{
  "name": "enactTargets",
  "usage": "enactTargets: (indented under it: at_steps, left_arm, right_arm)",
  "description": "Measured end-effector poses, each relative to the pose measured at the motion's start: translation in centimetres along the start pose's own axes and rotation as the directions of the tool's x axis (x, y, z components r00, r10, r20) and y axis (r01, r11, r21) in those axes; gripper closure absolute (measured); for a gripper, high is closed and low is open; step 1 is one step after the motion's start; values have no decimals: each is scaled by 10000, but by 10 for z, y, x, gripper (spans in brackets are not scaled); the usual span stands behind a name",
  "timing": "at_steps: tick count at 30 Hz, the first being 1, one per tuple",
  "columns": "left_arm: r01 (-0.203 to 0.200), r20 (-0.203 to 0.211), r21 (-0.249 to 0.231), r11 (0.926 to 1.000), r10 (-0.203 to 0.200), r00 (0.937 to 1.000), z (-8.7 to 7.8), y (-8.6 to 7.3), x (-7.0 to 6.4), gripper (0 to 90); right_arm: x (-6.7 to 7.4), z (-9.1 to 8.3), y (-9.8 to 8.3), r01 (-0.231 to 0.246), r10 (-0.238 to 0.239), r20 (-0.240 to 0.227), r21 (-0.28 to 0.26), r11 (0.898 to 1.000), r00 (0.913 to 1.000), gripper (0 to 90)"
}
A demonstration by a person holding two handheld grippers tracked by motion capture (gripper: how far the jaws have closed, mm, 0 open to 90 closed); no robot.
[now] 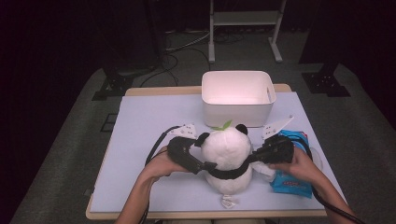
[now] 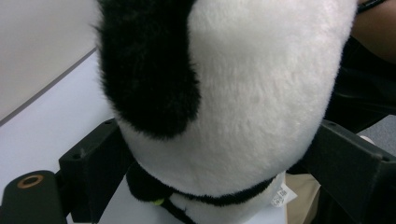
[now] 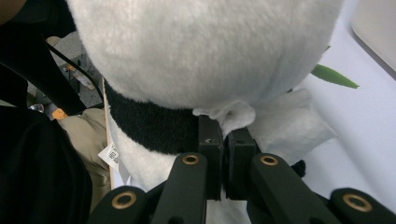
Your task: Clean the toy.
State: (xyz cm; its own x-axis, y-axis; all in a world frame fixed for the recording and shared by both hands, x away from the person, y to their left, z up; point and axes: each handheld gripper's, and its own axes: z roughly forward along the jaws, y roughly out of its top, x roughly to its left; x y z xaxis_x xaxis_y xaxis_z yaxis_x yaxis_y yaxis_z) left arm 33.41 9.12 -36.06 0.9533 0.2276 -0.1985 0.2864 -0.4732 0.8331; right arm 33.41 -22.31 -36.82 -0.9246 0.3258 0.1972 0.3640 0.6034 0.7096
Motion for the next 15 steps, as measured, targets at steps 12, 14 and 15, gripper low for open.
enactTargets:
  at_steps: [12,14,15]
  left_arm:
    - [-673,-372,0,9977,672,9970,-17,10,-2,335]
    - [-706,-412,-18,9975,704,9967,-20,9,-2,336]
    - [-699,-413,-31,9976,697,9967,-21,9,-2,336]
  right_arm:
    - [-2,2,6,-91,84,-206,-339,9994,9998,870]
    - [-1,1,9,-48,41,-217,-354,9994,9998,870]
    - [-1,0,10,9,-16,-193,-379,9993,9998,870]
